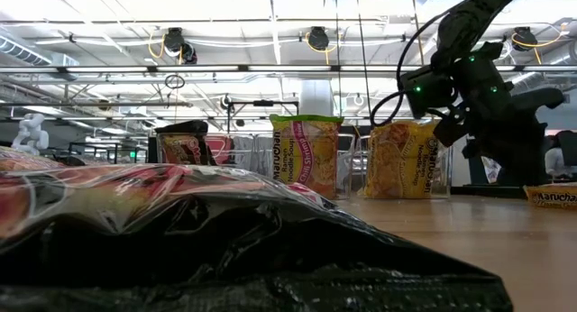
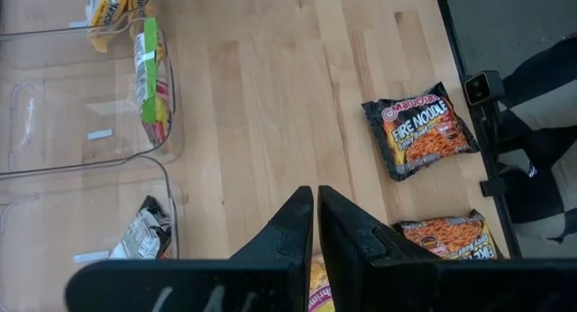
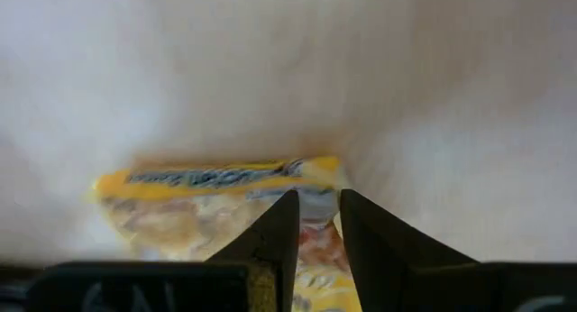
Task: Sort Maruchan noodles
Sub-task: Put the yellow noodle pack into the right transparent bin
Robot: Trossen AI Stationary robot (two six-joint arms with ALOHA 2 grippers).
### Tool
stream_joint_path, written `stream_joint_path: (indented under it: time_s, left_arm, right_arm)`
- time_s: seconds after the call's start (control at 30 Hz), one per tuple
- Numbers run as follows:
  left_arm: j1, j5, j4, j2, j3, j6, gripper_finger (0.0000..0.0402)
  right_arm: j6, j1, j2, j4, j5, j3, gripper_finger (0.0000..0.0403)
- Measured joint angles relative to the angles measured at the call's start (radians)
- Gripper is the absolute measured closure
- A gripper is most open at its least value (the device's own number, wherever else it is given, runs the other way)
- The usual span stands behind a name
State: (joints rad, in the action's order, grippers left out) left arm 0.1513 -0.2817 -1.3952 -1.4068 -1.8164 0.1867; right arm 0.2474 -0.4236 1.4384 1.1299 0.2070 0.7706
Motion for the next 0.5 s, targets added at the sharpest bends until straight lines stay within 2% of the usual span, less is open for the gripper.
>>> stream_joint_path:
  time_s: [0.5]
  left_arm:
    - [0.0, 0.0, 0.0, 0.0, 0.0, -0.015, 0.0376]
  right_arm:
    - [0.03, 0.001, 0.0, 0.001, 0.034, 0.002, 0.0326]
